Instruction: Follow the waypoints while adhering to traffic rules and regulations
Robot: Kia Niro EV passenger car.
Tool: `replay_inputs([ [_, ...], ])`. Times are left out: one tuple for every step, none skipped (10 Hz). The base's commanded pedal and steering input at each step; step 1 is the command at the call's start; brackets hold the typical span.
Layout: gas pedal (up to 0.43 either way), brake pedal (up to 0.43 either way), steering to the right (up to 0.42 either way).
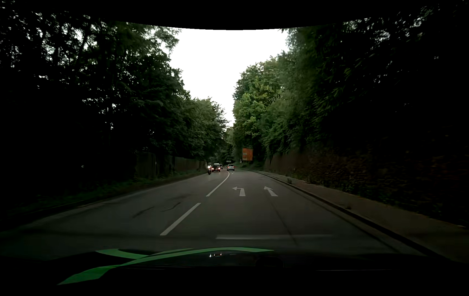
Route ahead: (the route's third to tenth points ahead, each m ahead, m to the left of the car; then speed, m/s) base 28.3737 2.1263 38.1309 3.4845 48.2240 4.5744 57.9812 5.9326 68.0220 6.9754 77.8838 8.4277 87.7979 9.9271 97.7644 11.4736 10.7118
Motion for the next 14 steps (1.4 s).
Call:
replay_inputs([
  [0.22,0.0,-0.012],
  [0.22,0.0,-0.012],
  [0.22,0.0,-0.012],
  [0.209,0.0,-0.012],
  [0.197,0.0,-0.012],
  [0.177,0.0,-0.012],
  [0.177,0.0,-0.011],
  [0.169,0.0,-0.011],
  [0.157,0.0,-0.01],
  [0.157,0.0,-0.01],
  [0.157,0.0,-0.01],
  [0.157,0.0,-0.01],
  [0.157,0.0,-0.01],
  [0.157,0.0,-0.01],
])
